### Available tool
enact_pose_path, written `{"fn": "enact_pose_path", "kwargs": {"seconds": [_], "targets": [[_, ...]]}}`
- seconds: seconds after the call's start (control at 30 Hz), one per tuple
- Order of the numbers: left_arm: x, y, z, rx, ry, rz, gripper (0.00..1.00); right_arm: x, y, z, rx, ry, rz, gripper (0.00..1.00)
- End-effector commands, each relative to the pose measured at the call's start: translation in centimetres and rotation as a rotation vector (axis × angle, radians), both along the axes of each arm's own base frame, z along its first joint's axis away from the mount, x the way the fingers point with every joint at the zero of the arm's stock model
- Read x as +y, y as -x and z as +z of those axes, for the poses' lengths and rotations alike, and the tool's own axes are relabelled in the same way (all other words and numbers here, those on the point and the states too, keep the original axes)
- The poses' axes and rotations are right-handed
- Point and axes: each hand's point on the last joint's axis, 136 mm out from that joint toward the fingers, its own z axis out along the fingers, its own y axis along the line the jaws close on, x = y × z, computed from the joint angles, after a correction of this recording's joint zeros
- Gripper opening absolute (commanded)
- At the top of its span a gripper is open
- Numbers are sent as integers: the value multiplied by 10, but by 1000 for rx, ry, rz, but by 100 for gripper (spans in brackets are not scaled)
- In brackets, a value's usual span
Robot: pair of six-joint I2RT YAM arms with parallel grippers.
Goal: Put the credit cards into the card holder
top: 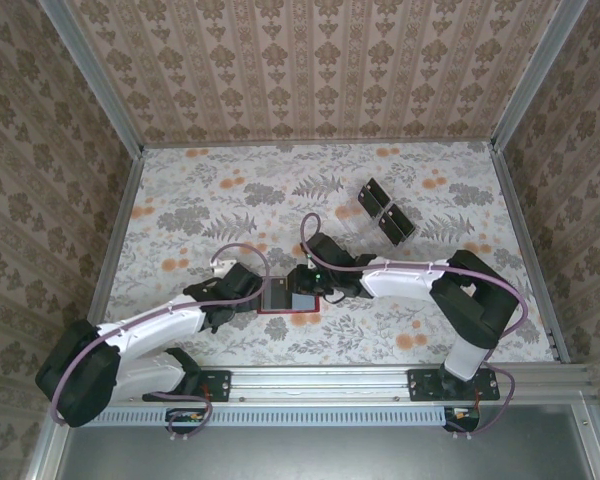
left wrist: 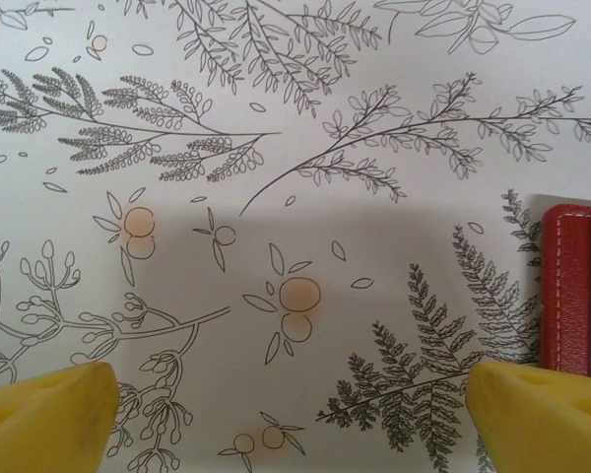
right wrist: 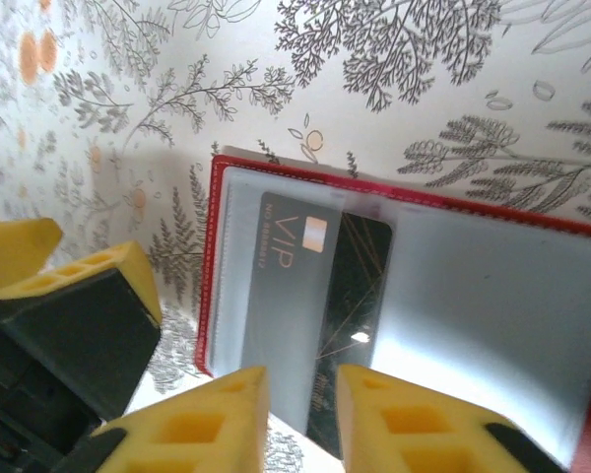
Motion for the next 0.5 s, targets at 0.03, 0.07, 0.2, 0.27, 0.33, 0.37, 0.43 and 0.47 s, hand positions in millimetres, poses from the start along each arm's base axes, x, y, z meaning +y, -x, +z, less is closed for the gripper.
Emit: {"fn": "enact_pose_path", "kwargs": {"seconds": [0.03, 0.07, 0.2, 0.27, 0.33, 0.37, 0.43, 0.47], "targets": [[10, 8, -10, 51, -22, 51, 100, -17, 3, -19, 22, 148, 21, 12], [10, 8, -11, 56, -23, 54, 100, -16, 2, -21, 27, 151, 23, 10], [9, 9, -15, 73, -23, 58, 100, -9, 2, -28, 41, 147, 38, 6], [9, 9, -17, 81, -23, 59, 100, -5, 2, -30, 44, 145, 44, 6], [8, 9, -19, 85, -22, 58, 100, -1, 1, -32, 48, 144, 51, 6], [8, 10, -20, 88, -22, 58, 100, 0, 1, -33, 51, 144, 53, 5], [7, 10, -22, 94, -19, 54, 100, 3, 1, -36, 58, 144, 58, 5], [6, 10, -23, 97, -19, 51, 100, 5, 1, -37, 60, 143, 62, 5]]}}
